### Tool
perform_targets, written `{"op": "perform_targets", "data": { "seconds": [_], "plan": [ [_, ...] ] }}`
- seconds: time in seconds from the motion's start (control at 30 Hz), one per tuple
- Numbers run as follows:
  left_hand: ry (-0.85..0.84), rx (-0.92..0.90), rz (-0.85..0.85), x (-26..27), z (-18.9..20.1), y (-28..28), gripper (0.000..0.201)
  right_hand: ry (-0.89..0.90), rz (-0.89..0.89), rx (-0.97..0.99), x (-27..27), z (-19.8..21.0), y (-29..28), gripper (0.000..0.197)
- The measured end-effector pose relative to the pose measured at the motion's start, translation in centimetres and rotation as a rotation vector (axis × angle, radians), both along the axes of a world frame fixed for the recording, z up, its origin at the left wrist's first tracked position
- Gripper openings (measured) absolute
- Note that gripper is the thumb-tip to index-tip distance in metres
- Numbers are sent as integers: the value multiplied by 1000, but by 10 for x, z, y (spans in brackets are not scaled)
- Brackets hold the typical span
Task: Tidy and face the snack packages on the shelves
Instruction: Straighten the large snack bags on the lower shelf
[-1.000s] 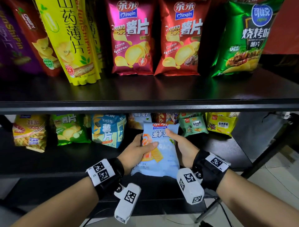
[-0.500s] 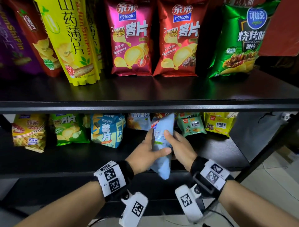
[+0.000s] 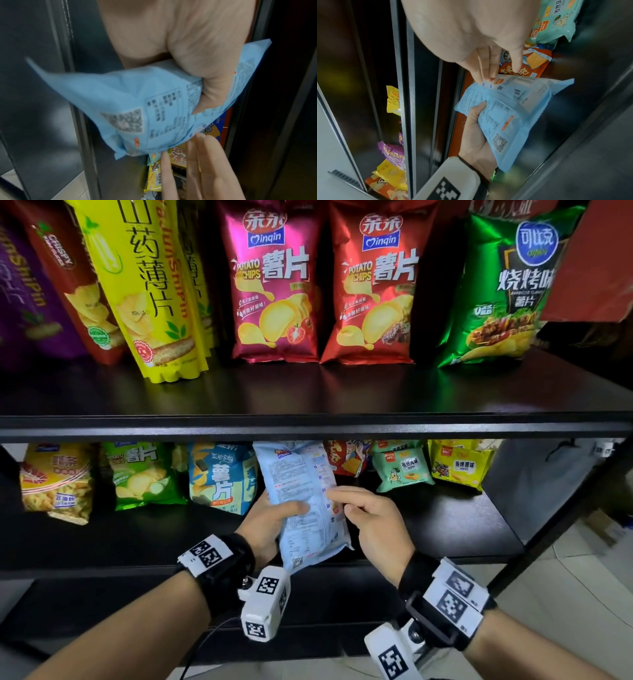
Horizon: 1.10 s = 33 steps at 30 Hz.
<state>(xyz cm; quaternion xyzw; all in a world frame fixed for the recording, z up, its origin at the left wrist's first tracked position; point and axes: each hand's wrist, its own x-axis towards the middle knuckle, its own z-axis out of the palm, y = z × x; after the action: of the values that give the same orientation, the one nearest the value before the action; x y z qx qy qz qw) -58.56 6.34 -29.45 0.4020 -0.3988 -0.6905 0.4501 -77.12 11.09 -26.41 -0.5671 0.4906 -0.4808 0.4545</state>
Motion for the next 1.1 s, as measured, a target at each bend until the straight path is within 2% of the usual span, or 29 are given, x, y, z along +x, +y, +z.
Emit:
{"op": "perform_targets", "data": {
  "seconds": [0.1, 0.17, 0.27, 0.33, 0.4, 0.47, 0.53, 0.6, 0.67, 0.77, 0.83, 0.93, 1.0, 1.1],
  "plan": [
    [-14, -102, 54, -5, 5, 5, 65, -30, 82, 74, 7, -2, -2, 43],
    [-112, -211, 30, -13, 10, 11, 87, -127, 177, 146, 9, -5, -4, 45],
    [-350, -318, -90, -21, 12, 20, 125, -268, 234, 238, 12, -12, -8, 53],
    [-623, -384, -174, -22, 12, 26, 128, -339, 249, 240, 15, -17, -11, 52],
    [-777, -422, -227, -19, 12, 30, 114, -380, 243, 221, 19, -22, -14, 49],
    [-742, -422, -236, -13, 11, 31, 107, -428, 153, 214, 24, -28, -20, 46],
    [-619, -409, -222, -3, 12, 29, 103, -455, 10, 210, 25, -37, -29, 37],
    [-495, -405, -139, 11, 13, 25, 95, -447, -62, 219, 25, -42, -39, 33],
    [-505, -418, 78, 30, 12, 17, 83, -403, -73, 237, 22, -44, -50, 31],
    [-653, -430, 436, 69, 7, -1, 67, -235, -20, 224, 18, -40, -73, 25],
    [-666, -402, 568, 96, 3, -14, 62, -123, -6, 210, 18, -37, -91, 20],
    [-634, -322, 629, 126, 0, -28, 63, -59, 20, 225, 20, -33, -121, 23],
    [-650, -291, 611, 138, -4, -38, 74, -17, 26, 219, 25, -30, -137, 29],
    [-620, -289, 557, 150, -10, -54, 89, 56, -58, 161, 31, -31, -156, 33]
  ]
}}
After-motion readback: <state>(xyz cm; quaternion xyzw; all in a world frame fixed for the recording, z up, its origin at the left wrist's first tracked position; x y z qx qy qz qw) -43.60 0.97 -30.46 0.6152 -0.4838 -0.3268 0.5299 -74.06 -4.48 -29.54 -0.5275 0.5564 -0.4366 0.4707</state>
